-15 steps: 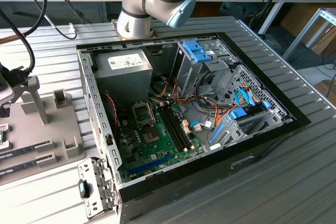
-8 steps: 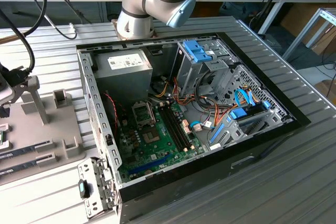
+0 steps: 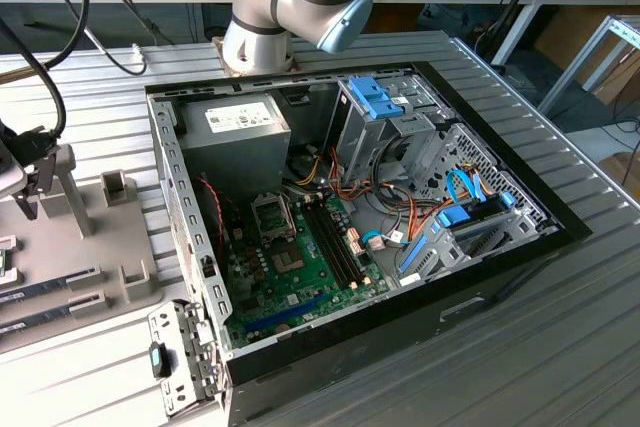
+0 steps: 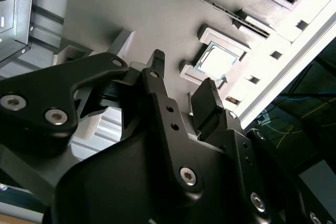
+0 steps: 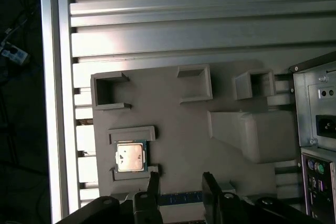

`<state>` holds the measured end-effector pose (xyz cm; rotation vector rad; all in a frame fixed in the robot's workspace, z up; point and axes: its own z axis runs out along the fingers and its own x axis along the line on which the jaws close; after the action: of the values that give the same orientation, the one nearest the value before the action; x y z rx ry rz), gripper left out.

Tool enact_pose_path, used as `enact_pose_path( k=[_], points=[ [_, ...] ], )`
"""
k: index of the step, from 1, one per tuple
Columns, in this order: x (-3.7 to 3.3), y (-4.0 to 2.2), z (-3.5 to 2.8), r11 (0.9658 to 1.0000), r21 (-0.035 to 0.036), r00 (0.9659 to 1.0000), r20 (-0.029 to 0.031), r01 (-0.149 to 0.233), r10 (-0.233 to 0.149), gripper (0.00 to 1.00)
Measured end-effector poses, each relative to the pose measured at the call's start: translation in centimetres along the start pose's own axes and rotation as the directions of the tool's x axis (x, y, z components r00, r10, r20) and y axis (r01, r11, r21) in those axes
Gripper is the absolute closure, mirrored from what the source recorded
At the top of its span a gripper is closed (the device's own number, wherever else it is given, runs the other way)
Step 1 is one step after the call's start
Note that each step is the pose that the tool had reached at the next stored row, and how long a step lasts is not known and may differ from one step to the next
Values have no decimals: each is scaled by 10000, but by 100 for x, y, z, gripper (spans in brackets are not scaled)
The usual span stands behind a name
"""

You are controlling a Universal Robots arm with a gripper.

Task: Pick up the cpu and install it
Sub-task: 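Pick up the cpu and move it towards the insertion slot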

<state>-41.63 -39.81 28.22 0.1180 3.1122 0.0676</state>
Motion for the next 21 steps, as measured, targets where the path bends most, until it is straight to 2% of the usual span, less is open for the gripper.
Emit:
enact_pose_path(
  k=[1,9,21],
  points=[
    [0,0,0,10000,0,10000,0,0,0,52],
    [2,0,7,10000,0,10000,1,0,0,52],
    [3,-4,85,10000,-3,10000,-1,0,0,52]
  ],
)
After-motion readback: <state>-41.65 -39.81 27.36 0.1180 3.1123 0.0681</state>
